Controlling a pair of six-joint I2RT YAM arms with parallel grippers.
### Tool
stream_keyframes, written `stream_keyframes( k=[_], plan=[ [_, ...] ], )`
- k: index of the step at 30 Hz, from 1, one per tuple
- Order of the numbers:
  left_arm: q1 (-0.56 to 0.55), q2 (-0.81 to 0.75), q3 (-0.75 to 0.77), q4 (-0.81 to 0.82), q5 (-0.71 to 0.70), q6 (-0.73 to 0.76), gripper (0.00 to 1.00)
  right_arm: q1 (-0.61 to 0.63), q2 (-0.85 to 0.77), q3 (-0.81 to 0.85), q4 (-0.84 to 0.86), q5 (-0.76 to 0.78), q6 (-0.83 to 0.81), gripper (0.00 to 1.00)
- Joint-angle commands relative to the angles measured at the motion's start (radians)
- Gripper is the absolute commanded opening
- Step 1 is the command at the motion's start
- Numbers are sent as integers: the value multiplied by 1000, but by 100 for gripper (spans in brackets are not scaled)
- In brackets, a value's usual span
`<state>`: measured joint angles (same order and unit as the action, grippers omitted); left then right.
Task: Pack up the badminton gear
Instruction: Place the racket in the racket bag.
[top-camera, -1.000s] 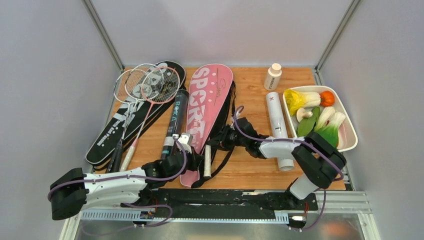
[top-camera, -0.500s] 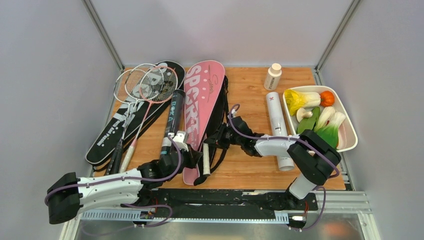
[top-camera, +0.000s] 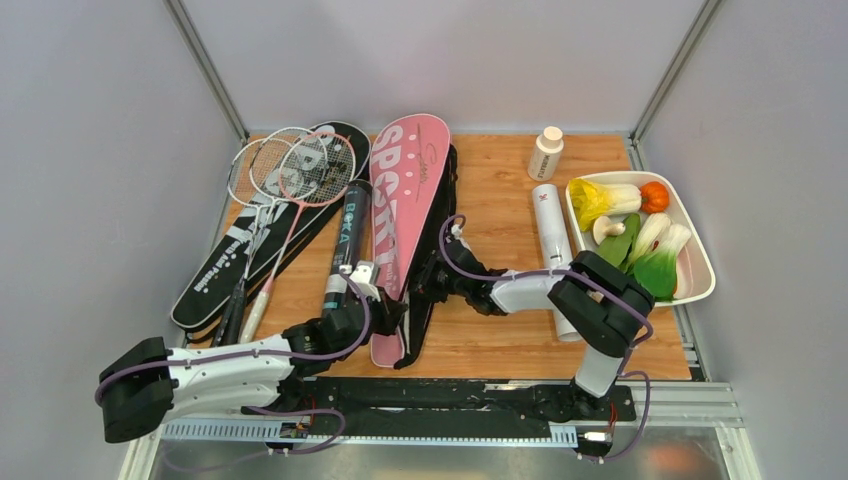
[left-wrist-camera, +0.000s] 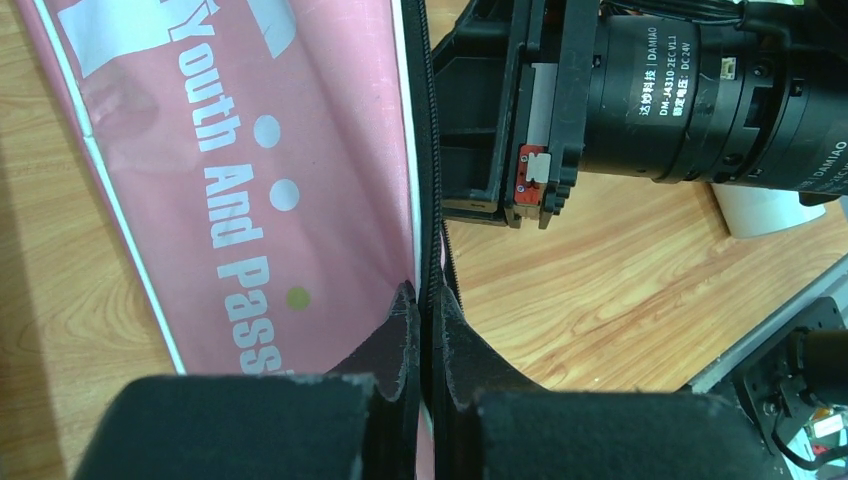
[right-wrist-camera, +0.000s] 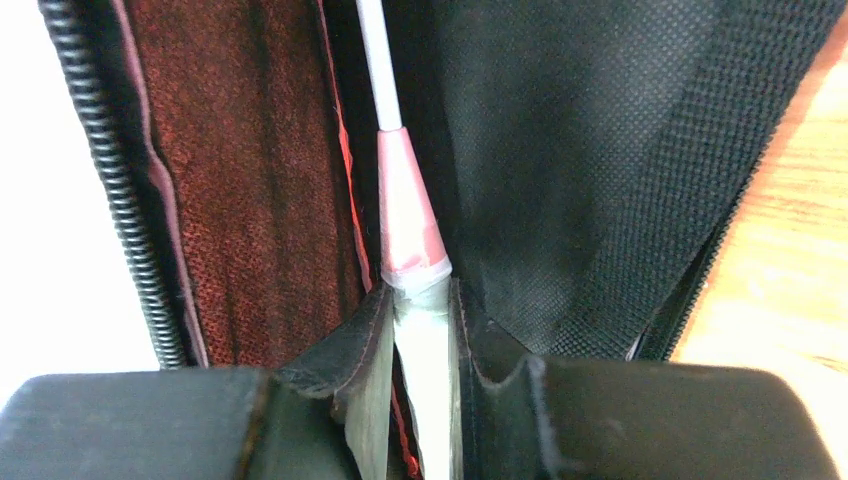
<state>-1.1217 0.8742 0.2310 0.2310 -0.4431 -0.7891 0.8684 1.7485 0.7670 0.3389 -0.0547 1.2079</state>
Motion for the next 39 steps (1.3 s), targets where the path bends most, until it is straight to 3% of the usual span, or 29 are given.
stream_keyframes(
  k=[1,3,6,8,14,17,26,39],
  plan=[
    [-40,18,-16,77,259,-63,0,-54,10,118,219,299,59,1],
    [-40,17,-13,59,246,-58,0,-54,25,143,206,228,3,17],
    [-39,1,-3,7,188,-51,0,-53,6,203,-2,134,-138,42],
    [-39,-10,0,-12,151,-45,0,-55,-45,173,-78,112,-211,51],
    [-40,-5,13,-21,109,-39,0,-55,-184,48,-172,80,-243,49],
    [-40,6,29,-30,108,-32,0,-46,-193,17,-174,3,-202,47],
    [-39,39,39,-20,93,-31,0,20,-212,-13,-276,37,-45,46],
    [-39,59,40,7,80,-27,0,109,-56,94,-476,164,68,49]
  ],
)
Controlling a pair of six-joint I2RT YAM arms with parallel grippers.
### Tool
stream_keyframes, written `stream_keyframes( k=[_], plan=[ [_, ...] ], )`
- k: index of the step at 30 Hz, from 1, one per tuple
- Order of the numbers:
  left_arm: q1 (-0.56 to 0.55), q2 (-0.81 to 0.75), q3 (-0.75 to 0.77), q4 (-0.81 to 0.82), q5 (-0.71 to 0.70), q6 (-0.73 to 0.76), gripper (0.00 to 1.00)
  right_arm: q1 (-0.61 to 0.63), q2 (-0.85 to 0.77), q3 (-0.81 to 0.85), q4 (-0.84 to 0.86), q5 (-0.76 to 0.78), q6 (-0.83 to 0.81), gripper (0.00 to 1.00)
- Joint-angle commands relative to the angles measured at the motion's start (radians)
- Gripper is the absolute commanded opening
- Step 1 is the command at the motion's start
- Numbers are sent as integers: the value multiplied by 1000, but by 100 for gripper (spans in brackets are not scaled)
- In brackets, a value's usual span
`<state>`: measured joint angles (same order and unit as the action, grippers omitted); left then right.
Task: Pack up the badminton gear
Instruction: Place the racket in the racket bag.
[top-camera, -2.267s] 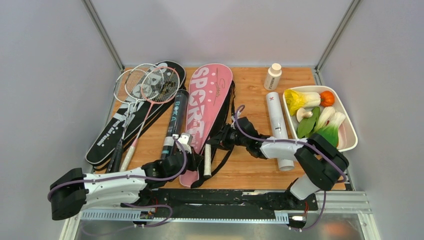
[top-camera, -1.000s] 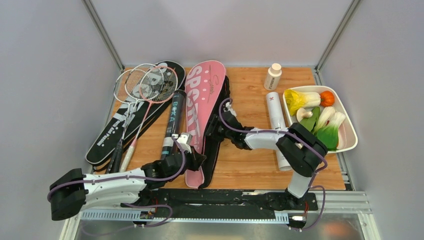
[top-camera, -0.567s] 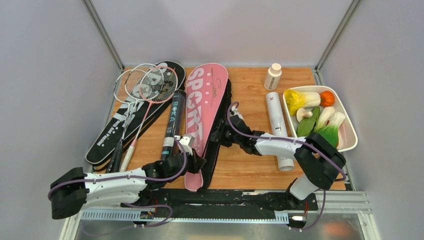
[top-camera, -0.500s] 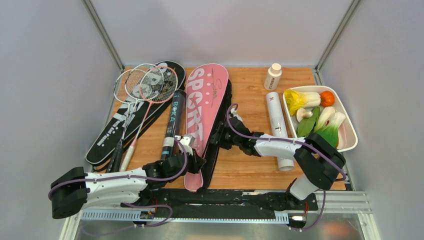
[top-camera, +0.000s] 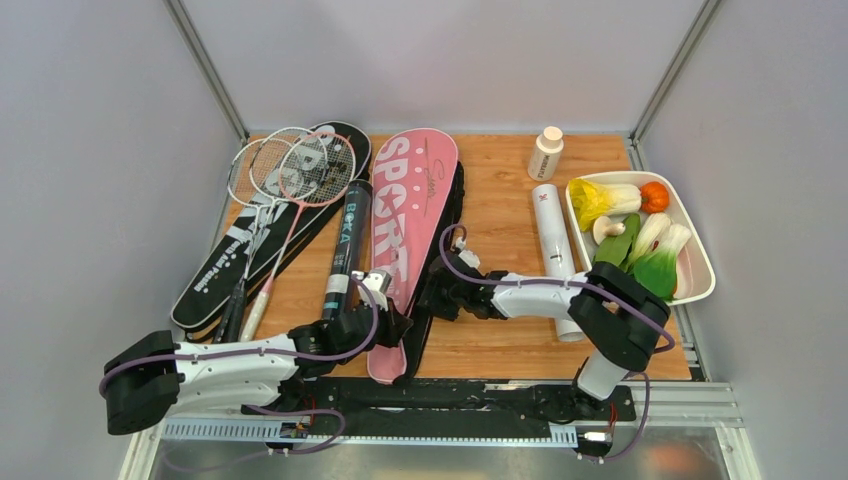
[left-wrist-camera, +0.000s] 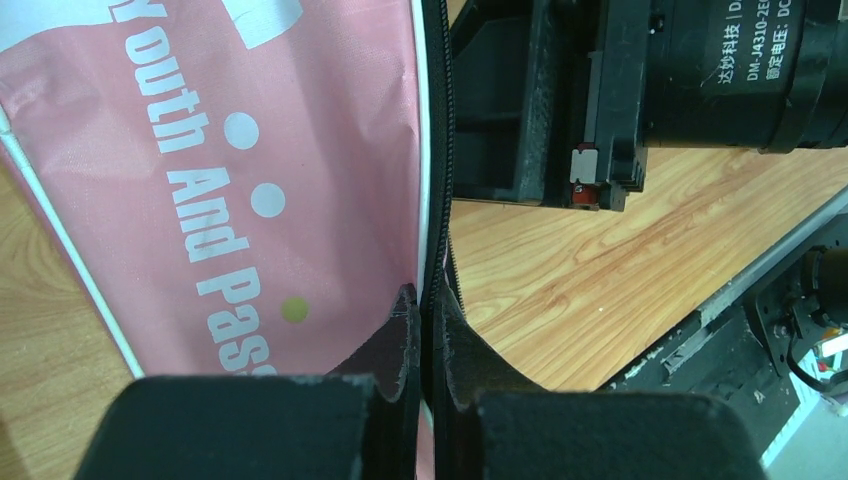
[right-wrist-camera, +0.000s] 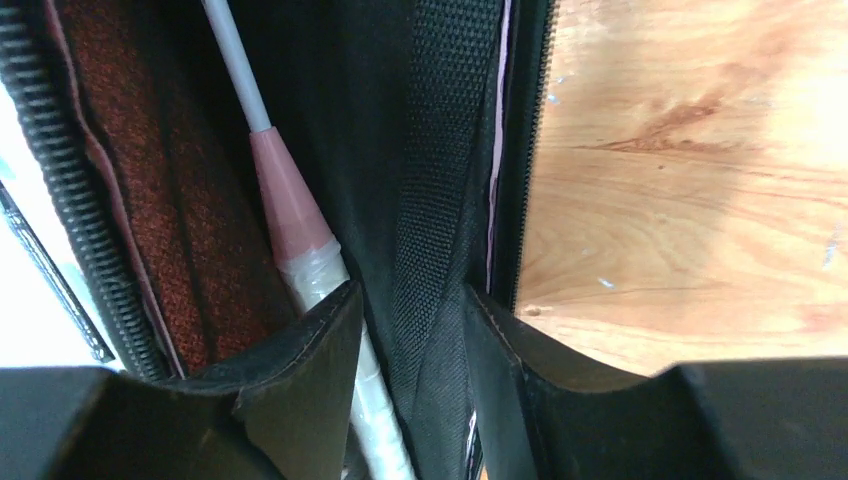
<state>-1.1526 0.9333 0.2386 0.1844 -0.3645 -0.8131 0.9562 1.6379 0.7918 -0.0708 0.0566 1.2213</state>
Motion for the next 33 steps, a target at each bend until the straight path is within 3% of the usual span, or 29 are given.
stream_keyframes(
  k=[1,5,10,11,21,26,30,33],
  plan=[
    [-9,0,32,54,1,-2,0,29,74,81,-72,48,57,49],
    [-9,1,24,59,-2,1,0,40,148,119,-78,34,59,44],
    [-8,-4,22,42,-24,-4,0,31,131,94,-84,92,24,1],
    [-9,-6,24,30,-29,-5,0,27,111,85,-85,104,10,0],
    [-7,86,68,-61,-99,-35,0,33,-172,-81,55,119,-167,0],
    [-7,158,111,-72,-99,-53,0,35,-187,-124,145,78,-194,0],
    [-7,95,109,-81,-114,-62,0,46,-179,-133,188,73,-80,20],
    [-6,23,101,-96,-134,-64,0,48,-181,-130,195,182,-75,32]
  ],
)
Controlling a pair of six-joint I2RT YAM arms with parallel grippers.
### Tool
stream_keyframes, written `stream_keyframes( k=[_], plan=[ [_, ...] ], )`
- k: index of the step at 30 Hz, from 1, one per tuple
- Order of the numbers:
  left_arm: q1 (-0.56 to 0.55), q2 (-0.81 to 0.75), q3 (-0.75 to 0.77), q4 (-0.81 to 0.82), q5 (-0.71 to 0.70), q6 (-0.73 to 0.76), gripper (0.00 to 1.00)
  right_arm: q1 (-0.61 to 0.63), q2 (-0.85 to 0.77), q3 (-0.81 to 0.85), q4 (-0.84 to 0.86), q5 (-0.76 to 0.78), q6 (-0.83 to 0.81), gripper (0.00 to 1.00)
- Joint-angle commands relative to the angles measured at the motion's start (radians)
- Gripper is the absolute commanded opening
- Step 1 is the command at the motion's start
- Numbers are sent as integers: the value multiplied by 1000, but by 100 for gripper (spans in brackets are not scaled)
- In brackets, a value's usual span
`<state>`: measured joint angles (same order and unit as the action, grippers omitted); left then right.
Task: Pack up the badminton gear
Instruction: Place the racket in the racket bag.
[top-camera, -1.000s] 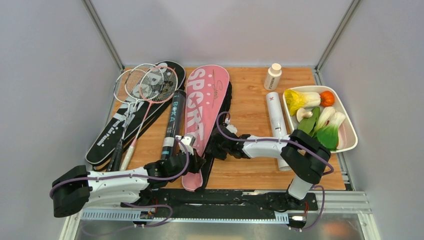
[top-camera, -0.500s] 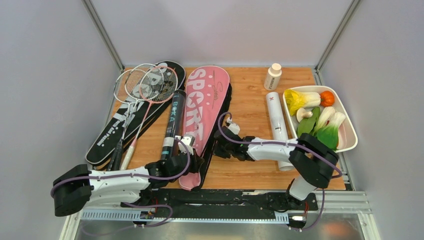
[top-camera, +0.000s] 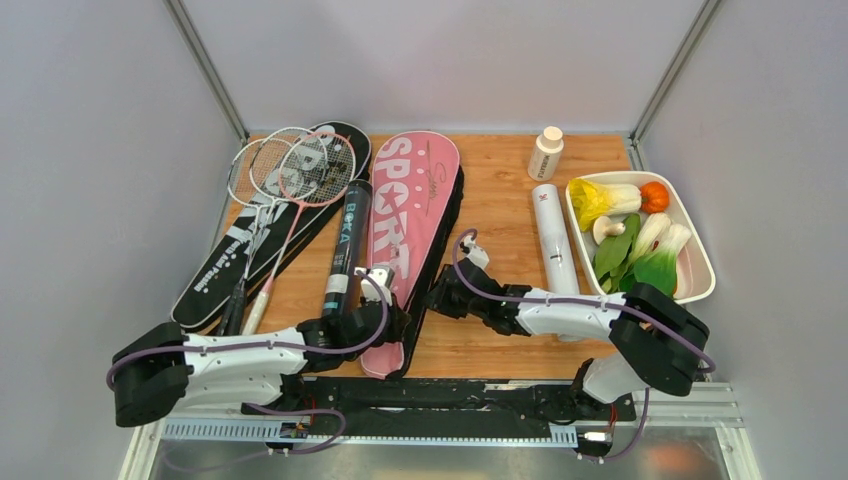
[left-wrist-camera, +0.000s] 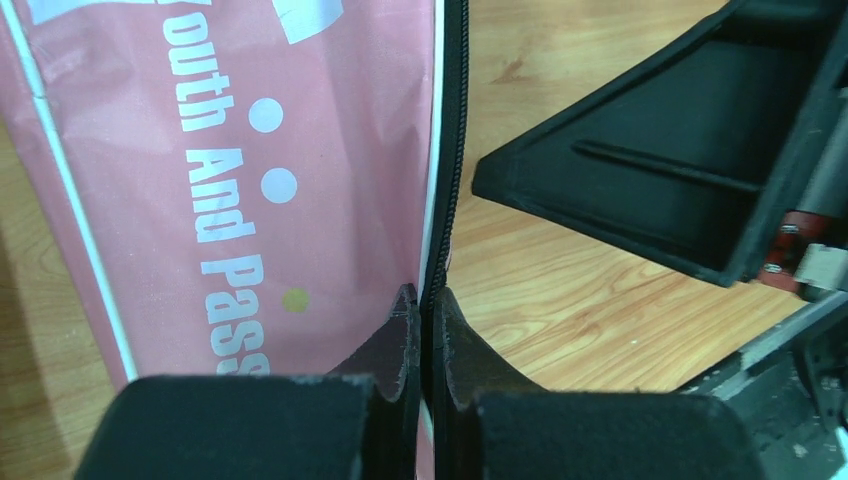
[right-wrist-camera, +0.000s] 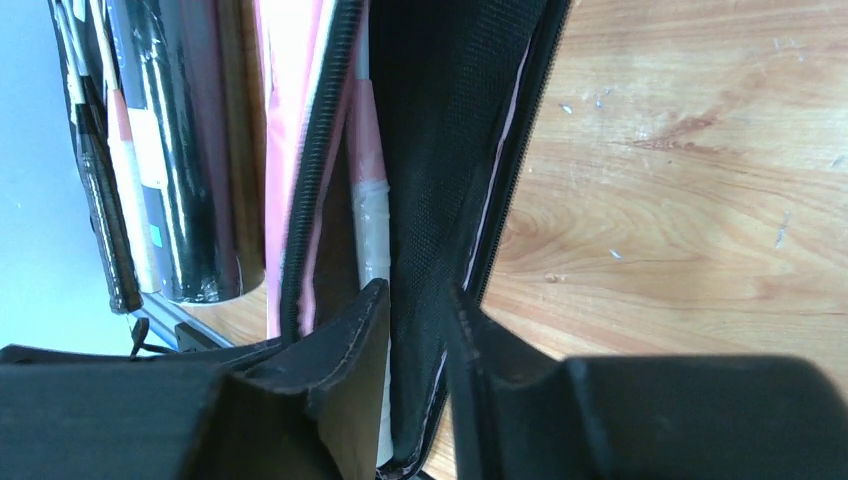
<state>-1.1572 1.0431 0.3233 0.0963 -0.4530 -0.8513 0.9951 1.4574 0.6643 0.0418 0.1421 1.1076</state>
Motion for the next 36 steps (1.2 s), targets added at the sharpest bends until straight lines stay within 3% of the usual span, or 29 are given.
stream_keyframes(
  k=[1,3,8,15,20,23,29,36],
  plan=[
    [-2,-115,8,-14,-52,-29,0,6,-1,0,77,134,34,32],
    [-2,-141,-5,-13,-52,-40,0,-7,4,12,66,172,38,34],
    [-2,-150,-32,19,-36,-66,0,-16,81,113,-35,297,23,50],
    [-2,-124,-40,41,-24,-64,0,-38,245,221,-73,315,34,59],
    [-2,-112,-51,69,-10,-73,0,-49,344,267,-87,338,48,60],
    [-2,-111,-60,77,-7,-85,0,-54,382,278,-94,342,47,53],
    [-1,-110,-50,33,-58,-82,0,-56,327,257,-125,369,-8,1],
    [1,9,47,-126,-204,-77,0,-56,110,215,-105,252,-221,0]
  ],
)
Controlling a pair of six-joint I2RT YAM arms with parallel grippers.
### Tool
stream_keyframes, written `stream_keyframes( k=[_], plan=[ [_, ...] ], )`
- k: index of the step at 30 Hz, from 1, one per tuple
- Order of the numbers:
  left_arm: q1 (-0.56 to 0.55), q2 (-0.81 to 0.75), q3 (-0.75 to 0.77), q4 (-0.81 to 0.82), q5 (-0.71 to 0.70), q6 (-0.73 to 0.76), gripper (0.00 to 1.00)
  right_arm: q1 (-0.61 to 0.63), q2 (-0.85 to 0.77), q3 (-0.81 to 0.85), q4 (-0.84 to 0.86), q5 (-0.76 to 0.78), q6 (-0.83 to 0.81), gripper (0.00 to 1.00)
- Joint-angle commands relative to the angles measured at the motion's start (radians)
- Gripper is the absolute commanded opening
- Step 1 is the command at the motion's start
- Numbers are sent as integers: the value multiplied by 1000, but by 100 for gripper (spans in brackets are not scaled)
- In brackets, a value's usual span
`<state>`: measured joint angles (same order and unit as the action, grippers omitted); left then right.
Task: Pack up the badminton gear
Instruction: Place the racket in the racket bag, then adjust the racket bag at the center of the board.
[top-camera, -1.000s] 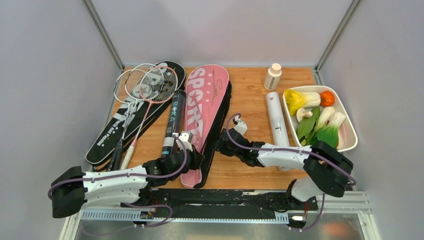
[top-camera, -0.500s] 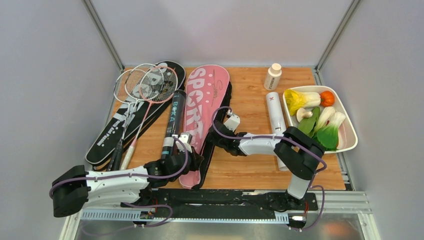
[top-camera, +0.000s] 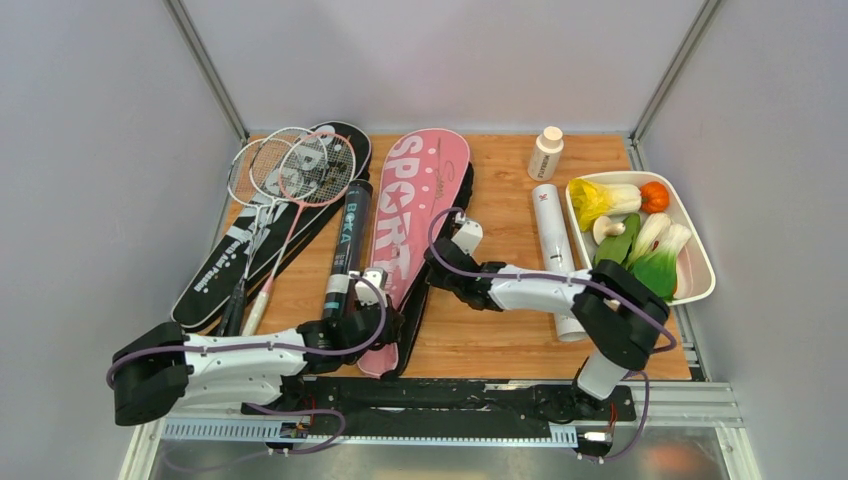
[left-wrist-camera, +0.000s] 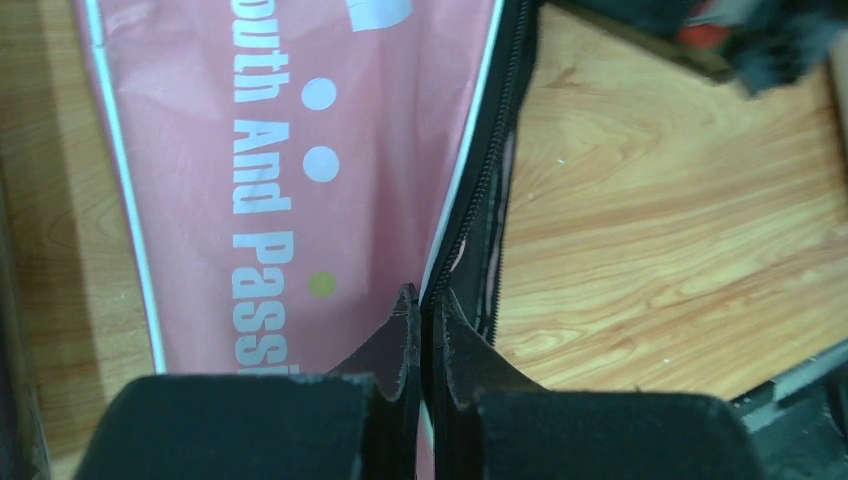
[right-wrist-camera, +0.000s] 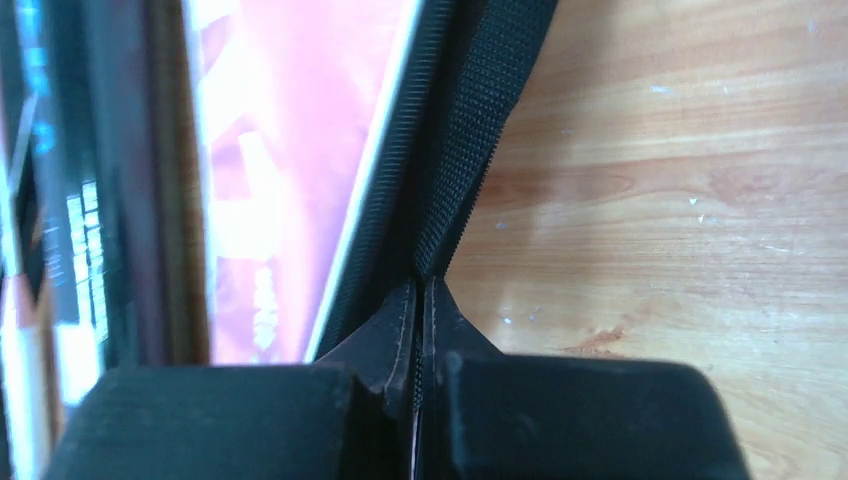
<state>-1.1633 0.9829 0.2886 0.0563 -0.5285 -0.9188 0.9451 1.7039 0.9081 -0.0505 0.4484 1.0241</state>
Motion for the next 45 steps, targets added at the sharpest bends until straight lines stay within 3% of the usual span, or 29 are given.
stream_keyframes(
  k=[1,11,15,22,31,35,45],
  plan=[
    [7,89,95,-99,-134,-14,0,-6,-163,-48,7,-78,-151,0],
    [7,315,255,-231,-158,-58,0,-7,-324,-68,66,-227,-367,0],
    [7,311,267,-272,-170,-83,0,-15,-340,-122,97,-309,-429,0],
    [10,254,258,-334,-181,-124,0,-52,-412,-248,225,-588,-546,5],
    [12,264,240,-292,-156,-114,0,-142,-497,-301,187,-741,-495,0],
    [17,312,261,-302,-166,-81,0,-143,-603,-366,216,-759,-509,0],
    [28,429,311,-335,-170,-71,0,-144,-828,-543,248,-970,-580,0]
  ],
)
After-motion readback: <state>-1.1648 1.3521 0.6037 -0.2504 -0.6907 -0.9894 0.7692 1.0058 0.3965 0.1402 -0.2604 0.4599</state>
